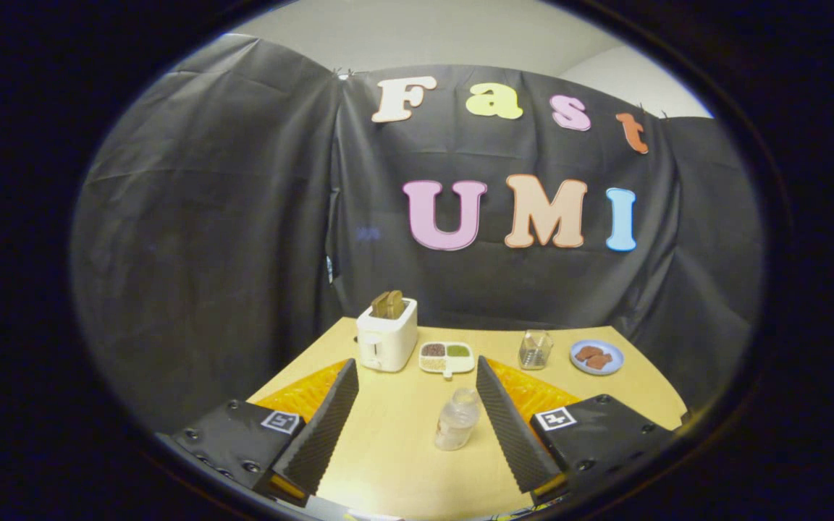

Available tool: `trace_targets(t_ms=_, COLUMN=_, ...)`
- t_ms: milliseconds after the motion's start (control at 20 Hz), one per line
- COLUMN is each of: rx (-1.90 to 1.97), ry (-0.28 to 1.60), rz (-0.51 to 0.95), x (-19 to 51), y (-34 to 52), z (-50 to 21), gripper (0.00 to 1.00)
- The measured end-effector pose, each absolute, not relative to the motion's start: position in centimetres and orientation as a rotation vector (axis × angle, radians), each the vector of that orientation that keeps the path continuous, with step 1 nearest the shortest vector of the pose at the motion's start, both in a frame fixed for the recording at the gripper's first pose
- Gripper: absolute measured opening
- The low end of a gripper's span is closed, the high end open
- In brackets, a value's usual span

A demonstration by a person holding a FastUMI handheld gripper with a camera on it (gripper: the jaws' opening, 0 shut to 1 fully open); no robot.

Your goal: Take the bottle from table, then pour the juice into the cup, finally place the bottle on the coaster

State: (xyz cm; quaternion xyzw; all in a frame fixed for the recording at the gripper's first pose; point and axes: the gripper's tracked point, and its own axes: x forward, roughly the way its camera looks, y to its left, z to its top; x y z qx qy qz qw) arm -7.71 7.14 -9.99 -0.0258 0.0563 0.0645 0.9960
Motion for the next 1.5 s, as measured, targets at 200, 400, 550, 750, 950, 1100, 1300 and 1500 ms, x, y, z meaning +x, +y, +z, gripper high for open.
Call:
trace_targets(t_ms=200, rx=-0.035, ry=0.143, rz=0.110, x=-8.3, y=7.3, z=-13.2, gripper=1.00)
trace_targets(t_ms=400, rx=0.000, ry=0.196, rz=0.058, x=-8.4, y=6.4, z=-16.9, gripper=1.00)
trace_targets(t_ms=550, rx=0.008, ry=0.236, rz=-0.008, x=-8.1, y=4.7, z=-19.7, gripper=1.00)
trace_targets(t_ms=750, rx=0.022, ry=0.298, rz=-0.084, x=-6.7, y=2.6, z=-23.3, gripper=1.00)
trace_targets(t_ms=950, rx=0.027, ry=0.341, rz=-0.106, x=-4.4, y=2.1, z=-26.0, gripper=1.00)
trace_targets(t_ms=1100, rx=0.032, ry=0.364, rz=-0.107, x=-2.3, y=2.1, z=-27.8, gripper=1.00)
trace_targets(t_ms=1300, rx=0.034, ry=0.393, rz=-0.136, x=0.2, y=1.4, z=-30.4, gripper=1.00)
trace_targets(t_ms=1500, rx=0.039, ry=0.427, rz=-0.163, x=2.4, y=1.0, z=-32.6, gripper=1.00)
